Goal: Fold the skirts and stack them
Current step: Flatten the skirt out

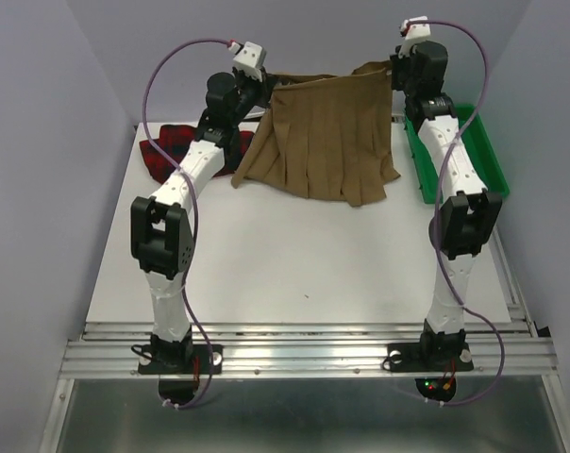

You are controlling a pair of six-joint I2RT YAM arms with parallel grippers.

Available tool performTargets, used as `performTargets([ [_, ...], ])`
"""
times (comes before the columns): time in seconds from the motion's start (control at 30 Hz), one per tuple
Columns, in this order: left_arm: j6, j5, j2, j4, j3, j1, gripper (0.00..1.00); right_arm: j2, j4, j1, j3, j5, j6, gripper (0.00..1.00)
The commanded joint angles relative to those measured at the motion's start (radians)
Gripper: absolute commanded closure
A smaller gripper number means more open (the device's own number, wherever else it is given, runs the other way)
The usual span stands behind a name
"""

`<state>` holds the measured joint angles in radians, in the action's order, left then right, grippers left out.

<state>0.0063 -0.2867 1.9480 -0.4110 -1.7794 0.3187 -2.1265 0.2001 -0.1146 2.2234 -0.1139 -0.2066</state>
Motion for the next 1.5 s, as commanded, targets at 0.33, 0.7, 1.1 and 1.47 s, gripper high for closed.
performTargets([
  [0.33, 0.162, 0.091, 0.131, -0.446, -0.373, -0.052, 1.00, 0.111, -0.527, 0.102, -0.032, -0.051, 0.032, 0.99],
  [0.7, 0.440, -0.118, -0.118, -0.454, 0.573, -0.052, 1.00, 0.292, -0.490, 0.102, -0.841, 0.252, -0.148, 0.99],
  [1.1, 0.533, -0.143, -0.412, -0.168, 0.845, -0.099, 1.00, 0.602, -0.164, 0.102, -1.150, 0.388, -0.287, 0.99],
  [1.47, 0.863, -0.348, -0.759, 0.244, 1.112, -0.079, 0.78, 0.681, 0.433, 0.093, -1.162, 0.629, -0.600, 0.86],
])
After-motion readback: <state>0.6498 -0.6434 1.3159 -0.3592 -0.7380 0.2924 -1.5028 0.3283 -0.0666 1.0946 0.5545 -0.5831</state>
